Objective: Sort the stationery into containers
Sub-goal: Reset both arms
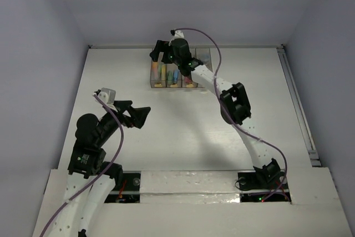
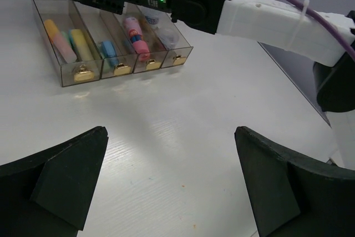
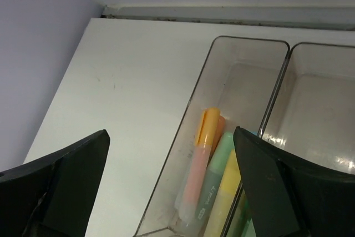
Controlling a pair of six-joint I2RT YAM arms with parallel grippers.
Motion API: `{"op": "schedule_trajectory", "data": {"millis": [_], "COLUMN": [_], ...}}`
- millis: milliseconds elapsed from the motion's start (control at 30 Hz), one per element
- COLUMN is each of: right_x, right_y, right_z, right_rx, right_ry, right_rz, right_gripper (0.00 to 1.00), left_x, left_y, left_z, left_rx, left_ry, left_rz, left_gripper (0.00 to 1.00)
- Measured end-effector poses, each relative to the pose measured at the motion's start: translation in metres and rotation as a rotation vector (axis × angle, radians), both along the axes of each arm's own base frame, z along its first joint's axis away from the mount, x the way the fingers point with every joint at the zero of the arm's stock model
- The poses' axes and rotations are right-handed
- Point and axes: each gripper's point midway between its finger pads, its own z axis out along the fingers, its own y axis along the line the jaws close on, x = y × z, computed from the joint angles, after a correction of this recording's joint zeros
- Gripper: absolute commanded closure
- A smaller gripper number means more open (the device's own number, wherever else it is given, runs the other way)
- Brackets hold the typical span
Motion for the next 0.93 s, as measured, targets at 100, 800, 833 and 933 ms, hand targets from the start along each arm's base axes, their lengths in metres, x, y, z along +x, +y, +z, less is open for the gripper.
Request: {"op": "schedule_trajectory", "data": {"millis": [100,800,833,933], "right_x": [-0.014,-0.371,-0.383,-0.398], "right_y": [-0.007,-0.289,-0.304,-0.336], "right_z": [0.017,0.308,0.311,0.303], "right_rx": [-0.006,0.410,0.439,0.488], "right_ry": [0.001,-0.583,-0.610,-0.635], "right_rz": [0.015,-0.113,-0.145,-0.238], "right_gripper": [0.00,0.00,0.00,0.00], "left_x": [0.001,-0.063,-0.073,-0.089], "left_y": [0.005,0.042,0.046,0.054], "left_z": [0.002,0.179,0.192,0.205], "left_rx": [-0.002,-0.154,-0.169,-0.196], "left_ry": [-0.009,-0.444,-0.490,-0.558], "left_rz": [0.023,0.154,0.167,0.196], "left_gripper": [0.01,0.01,0.01,0.01]}}
